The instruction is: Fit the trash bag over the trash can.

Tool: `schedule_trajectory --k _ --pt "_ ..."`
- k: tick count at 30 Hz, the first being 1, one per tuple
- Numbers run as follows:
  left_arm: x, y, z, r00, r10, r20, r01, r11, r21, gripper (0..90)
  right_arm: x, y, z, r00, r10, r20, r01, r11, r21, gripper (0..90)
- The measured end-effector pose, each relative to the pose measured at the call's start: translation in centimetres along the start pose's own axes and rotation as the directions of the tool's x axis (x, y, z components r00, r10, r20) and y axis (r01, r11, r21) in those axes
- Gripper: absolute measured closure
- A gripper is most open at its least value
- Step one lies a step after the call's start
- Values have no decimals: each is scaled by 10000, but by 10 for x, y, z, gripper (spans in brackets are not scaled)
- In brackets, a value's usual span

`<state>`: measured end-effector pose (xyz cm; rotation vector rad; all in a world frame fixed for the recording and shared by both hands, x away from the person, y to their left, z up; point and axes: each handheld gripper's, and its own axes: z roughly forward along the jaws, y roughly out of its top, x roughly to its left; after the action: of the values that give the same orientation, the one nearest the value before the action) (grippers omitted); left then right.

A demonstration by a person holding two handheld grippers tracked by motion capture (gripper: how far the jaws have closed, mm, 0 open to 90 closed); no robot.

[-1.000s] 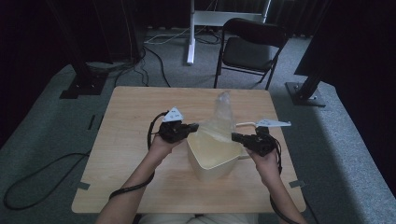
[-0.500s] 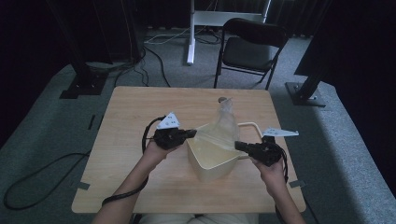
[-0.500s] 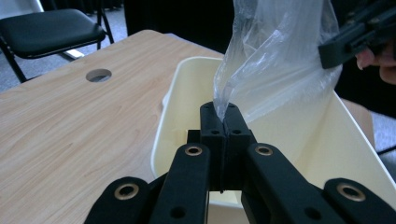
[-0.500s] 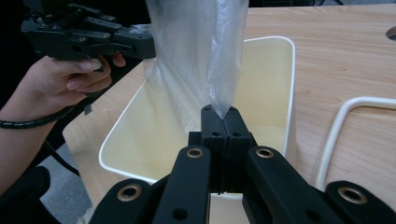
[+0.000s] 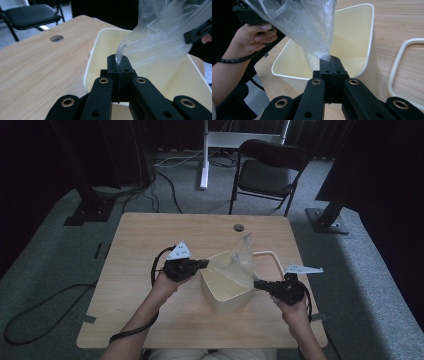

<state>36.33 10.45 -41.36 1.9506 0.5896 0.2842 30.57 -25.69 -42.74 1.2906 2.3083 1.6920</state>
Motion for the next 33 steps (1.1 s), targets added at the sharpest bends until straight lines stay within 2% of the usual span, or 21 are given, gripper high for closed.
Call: schedule_trajectory --k 2,3,4,5,7,8,14,15,22,25,26,27,28,29,30,31,33 --pt "0 0 0 9998 -45 198 44 10000 20 900 -2 -2 -3 9999 99 -19 -99 9999 -32 900" --pt "-1 0 0 10000 -54 70 54 10000 -61 900 -2 -3 -5 9999 120 -17 -120 9999 -60 900" --pt "-1 0 0 9997 -45 -260 45 10000 1 900 -2 -4 -6 9999 138 -38 -139 9999 -73 900" --pt "-1 0 0 9997 -45 -260 45 10000 1 900 -2 -4 -6 9999 138 -38 -139 9999 -73 900" --pt "3 0 -2 9994 -344 -95 342 9992 -214 900 -1 -7 -9 9999 147 -38 -147 9999 -33 900" --pt "3 0 -2 9995 -320 -5 320 9992 -236 900 -1 -8 -10 9997 207 -126 -208 9998 -42 900" --pt "-1 1 -1 9998 -189 -106 188 9997 -139 900 -4 -18 -15 9988 439 -199 -439 9990 -20 900" --pt "-2 1 -1 9995 -200 -231 196 9996 -200 900 -3 -19 -15 9989 445 -174 -446 9990 -13 900" --pt "-1 0 0 9994 -342 -100 339 9992 -215 900 2 -30 -20 9980 476 -410 -474 9989 38 900" --pt "-2 -1 0 9993 -342 -130 339 9992 -193 900 -1 -35 -20 9966 683 -454 -679 9976 118 900" --pt "-2 -1 0 9993 -344 -125 341 9992 -209 900 -6 -43 -22 9942 982 -442 -976 9951 155 900" --pt "-2 -1 0 9993 -327 -185 323 9993 -209 900 -7 -45 -23 9933 1072 -441 -1066 9942 153 900" --pt "-1 -1 0 9986 -367 -392 360 9992 -190 900 -9 -47 -24 9926 1136 -419 -1129 9934 184 900" --pt "0 -1 -1 9982 -460 -392 452 9988 -212 900 -10 -51 -25 9934 1144 -100 -1141 9932 245 900" --pt "3 -2 -2 9982 -600 -61 598 9979 -265 900 -12 -53 -26 9931 1171 51 -1172 9927 288 900" --pt "3 -3 -3 9984 -569 58 571 9978 -325 900 -16 -56 -27 9908 1349 46 -1350 9903 322 900" --pt "3 -3 -3 9986 -461 263 469 9984 -329 900 -22 -57 -30 9883 1439 510 -1457 9888 336 900"
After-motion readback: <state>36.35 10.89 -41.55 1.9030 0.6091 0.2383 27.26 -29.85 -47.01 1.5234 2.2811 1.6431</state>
